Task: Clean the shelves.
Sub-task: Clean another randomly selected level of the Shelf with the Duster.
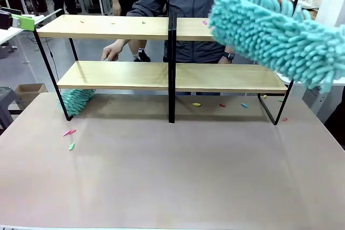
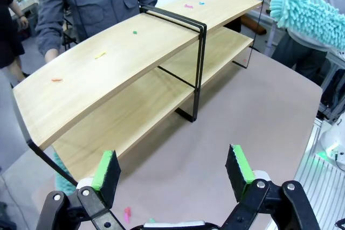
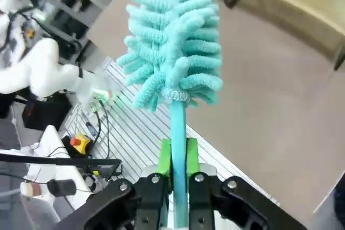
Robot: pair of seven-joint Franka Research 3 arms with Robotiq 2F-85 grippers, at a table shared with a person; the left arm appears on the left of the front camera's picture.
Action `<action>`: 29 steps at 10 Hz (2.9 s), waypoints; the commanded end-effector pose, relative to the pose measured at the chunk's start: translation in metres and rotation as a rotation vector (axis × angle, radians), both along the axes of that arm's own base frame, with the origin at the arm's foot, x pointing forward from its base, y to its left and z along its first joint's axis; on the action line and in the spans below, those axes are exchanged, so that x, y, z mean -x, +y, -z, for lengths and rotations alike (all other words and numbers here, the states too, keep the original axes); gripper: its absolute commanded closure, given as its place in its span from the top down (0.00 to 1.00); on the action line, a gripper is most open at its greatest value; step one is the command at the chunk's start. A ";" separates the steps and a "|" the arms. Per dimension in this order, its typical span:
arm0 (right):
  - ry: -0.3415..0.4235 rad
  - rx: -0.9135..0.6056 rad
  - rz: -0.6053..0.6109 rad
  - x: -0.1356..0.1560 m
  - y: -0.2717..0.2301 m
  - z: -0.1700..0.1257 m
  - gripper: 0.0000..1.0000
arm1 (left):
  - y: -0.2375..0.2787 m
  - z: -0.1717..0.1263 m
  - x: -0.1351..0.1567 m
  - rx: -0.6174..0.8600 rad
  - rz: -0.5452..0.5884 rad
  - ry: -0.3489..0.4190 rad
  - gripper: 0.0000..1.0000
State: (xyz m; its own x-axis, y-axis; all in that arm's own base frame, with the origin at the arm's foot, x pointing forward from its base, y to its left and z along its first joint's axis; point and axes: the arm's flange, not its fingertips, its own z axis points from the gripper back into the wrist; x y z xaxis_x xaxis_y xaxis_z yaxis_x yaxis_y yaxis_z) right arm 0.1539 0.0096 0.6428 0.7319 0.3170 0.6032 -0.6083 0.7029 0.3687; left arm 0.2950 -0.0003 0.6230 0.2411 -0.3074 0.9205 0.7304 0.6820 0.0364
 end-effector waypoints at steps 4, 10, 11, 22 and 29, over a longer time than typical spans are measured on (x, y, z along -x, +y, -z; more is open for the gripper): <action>0.027 0.134 0.067 -0.057 0.047 -0.003 0.13 | -0.001 0.001 -0.001 0.005 0.002 0.005 1.00; 0.418 0.348 -0.148 -0.124 0.080 0.041 0.13 | -0.001 0.001 -0.001 0.005 0.002 0.005 1.00; 0.415 0.350 -0.058 -0.139 0.084 0.061 0.13 | -0.001 0.001 -0.001 0.005 0.002 0.005 1.00; 0.439 0.270 0.122 -0.209 0.097 0.213 0.13 | -0.001 0.001 -0.001 0.005 0.002 0.005 1.00; 0.355 0.099 0.226 -0.234 0.125 0.268 0.13 | -0.001 0.001 -0.001 0.005 0.002 0.005 1.00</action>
